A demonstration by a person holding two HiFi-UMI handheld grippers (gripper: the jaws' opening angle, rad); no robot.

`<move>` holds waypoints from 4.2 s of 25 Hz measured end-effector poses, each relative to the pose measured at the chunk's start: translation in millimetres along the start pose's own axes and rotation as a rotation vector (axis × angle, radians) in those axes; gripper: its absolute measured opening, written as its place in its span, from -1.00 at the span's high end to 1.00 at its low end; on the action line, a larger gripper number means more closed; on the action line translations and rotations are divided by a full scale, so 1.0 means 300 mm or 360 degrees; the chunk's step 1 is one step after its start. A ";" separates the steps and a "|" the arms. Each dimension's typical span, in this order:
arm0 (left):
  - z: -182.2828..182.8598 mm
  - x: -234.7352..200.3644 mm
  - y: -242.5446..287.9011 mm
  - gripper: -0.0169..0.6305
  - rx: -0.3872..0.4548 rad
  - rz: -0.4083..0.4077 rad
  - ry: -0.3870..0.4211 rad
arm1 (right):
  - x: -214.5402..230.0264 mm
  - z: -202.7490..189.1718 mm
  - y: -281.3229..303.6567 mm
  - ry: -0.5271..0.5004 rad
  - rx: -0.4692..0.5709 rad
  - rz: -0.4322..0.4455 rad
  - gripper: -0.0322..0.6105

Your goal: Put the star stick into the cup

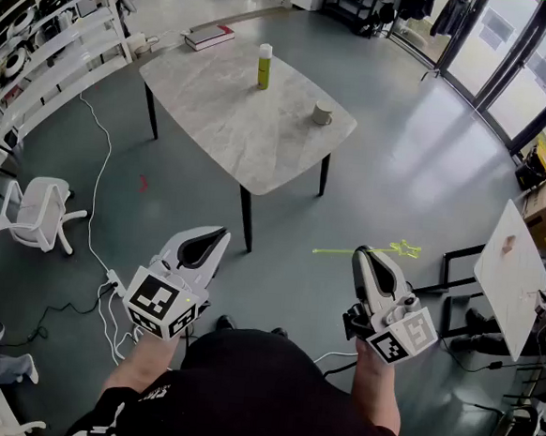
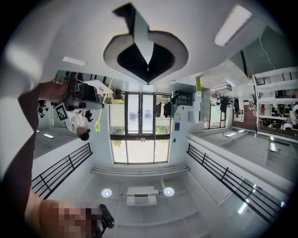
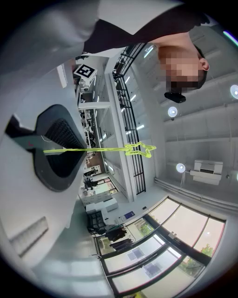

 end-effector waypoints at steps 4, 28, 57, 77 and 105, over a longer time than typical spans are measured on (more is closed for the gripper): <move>-0.010 0.024 0.006 0.94 -0.0022 -0.0003 0.0003 | 0.001 -0.001 -0.011 -0.0002 -0.0003 0.0016 0.81; -0.031 0.253 0.050 0.94 -0.0025 0.0007 -0.0066 | 0.102 -0.010 -0.270 0.0172 0.0039 0.0074 0.81; 0.076 -0.272 0.722 0.94 -0.0001 -0.0123 -0.0005 | 0.575 0.003 0.371 0.0134 0.0039 -0.0061 0.81; 0.034 -0.405 1.004 0.94 -0.0040 -0.0045 -0.0052 | 0.903 -0.011 0.619 0.0191 -0.0035 0.0026 0.81; 0.143 -0.111 1.658 0.94 -0.0186 0.0280 -0.0161 | 1.700 0.003 0.700 0.0465 -0.0254 0.0484 0.81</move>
Point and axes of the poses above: the fingertips, and each gripper's own axes: y forward along the fingers, x to its right, z out of its top, the point moved 8 cm from there along -y, backward along the fingers, and after that the axes turned 13 degrees about z, right-handed, at the moved point
